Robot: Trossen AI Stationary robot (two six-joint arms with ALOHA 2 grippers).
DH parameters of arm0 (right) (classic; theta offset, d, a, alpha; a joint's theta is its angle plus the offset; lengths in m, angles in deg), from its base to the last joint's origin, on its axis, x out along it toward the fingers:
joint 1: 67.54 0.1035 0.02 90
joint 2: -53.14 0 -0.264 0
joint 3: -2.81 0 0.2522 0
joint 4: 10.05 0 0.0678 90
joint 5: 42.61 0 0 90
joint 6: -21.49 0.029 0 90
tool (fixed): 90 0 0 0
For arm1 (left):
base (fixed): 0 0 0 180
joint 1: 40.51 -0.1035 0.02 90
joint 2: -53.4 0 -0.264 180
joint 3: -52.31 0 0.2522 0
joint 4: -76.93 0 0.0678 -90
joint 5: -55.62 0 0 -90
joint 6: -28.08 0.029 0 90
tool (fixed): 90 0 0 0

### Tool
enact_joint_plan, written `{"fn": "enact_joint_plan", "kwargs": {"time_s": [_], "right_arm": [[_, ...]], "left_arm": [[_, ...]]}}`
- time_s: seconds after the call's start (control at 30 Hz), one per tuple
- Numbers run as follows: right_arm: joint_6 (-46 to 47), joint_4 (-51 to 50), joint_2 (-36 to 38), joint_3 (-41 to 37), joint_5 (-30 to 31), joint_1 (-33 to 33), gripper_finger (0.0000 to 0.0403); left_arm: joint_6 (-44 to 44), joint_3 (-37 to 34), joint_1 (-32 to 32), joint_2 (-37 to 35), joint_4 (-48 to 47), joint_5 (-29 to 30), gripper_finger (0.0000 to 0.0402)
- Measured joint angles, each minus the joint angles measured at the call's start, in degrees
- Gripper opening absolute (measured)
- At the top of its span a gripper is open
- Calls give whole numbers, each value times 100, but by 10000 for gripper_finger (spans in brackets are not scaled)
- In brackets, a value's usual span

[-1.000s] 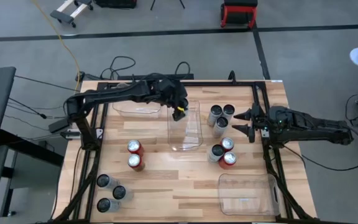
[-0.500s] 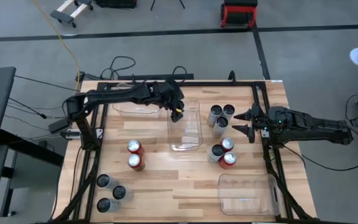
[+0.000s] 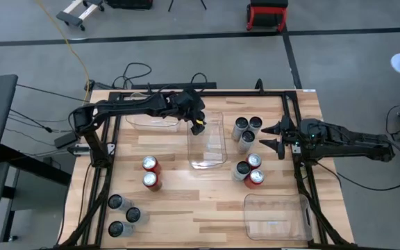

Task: Sort soda cans
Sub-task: Put the white blue soda can into the middle transparent bin

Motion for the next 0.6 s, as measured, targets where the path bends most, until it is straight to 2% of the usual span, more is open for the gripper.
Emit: {"fn": "enact_joint_plan", "kwargs": {"time_s": [0.1, 0.3, 0.6], "right_arm": [[51, 0, 2, 0, 1, 0, 281], [61, 0, 0, 0, 12, -1, 281], [61, 51, 2, 0, 431, -7, 281]], "left_arm": [[74, 0, -12, 2, -11, 11, 370], [142, 40, -6, -144, -87, 8, 370], [543, 199, 141, -899, -550, 310, 370]]}}
